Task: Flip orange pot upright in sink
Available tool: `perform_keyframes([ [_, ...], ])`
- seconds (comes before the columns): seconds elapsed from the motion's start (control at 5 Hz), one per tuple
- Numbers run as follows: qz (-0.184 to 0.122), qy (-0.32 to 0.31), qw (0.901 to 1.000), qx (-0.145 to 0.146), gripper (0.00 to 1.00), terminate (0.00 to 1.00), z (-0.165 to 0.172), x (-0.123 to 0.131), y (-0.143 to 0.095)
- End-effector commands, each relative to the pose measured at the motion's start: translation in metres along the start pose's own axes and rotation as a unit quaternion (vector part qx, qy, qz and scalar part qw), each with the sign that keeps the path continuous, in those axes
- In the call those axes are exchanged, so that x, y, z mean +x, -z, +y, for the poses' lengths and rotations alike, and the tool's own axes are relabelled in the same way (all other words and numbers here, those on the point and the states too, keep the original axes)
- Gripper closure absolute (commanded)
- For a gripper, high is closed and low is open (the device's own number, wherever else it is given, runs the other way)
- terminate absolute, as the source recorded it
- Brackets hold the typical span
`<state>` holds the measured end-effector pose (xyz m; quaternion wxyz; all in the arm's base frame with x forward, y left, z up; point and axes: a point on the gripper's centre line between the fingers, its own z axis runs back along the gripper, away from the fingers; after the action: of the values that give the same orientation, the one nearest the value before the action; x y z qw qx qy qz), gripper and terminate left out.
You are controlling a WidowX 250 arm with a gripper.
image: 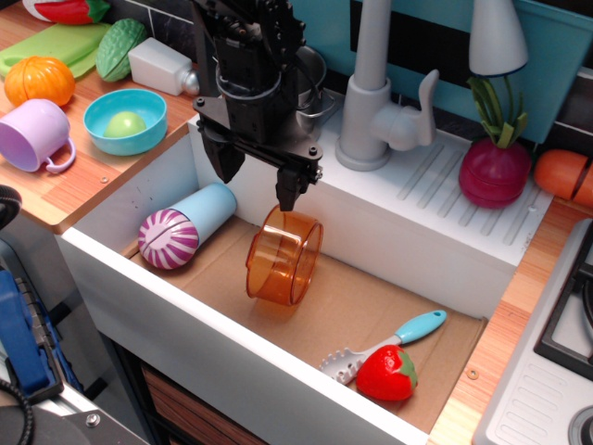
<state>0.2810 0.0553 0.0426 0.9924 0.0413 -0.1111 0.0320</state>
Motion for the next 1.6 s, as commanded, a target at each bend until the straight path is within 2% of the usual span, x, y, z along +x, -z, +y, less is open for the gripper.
perform_keyframes([
  [0.0, 0.000, 0.000, 1.0000, 0.000, 0.00, 0.00, 0.000, 0.000, 0.000],
  [0.2, -0.017, -0.009, 0.9987, -0.048, 0.00, 0.00, 0.002, 0.003, 0.007],
  [0.4, -0.033, -0.007, 0.9973, -0.066, 0.00, 0.00, 0.004, 0.006, 0.016],
  [0.6, -0.041, -0.012, 0.9941, -0.099, 0.00, 0.00, 0.007, 0.010, 0.027],
  [1.0, -0.039, -0.033, 0.9895, -0.135, 0.00, 0.00, 0.007, 0.021, 0.039],
  [1.4, -0.025, -0.074, 0.9816, -0.174, 0.00, 0.00, -0.014, 0.017, 0.047],
])
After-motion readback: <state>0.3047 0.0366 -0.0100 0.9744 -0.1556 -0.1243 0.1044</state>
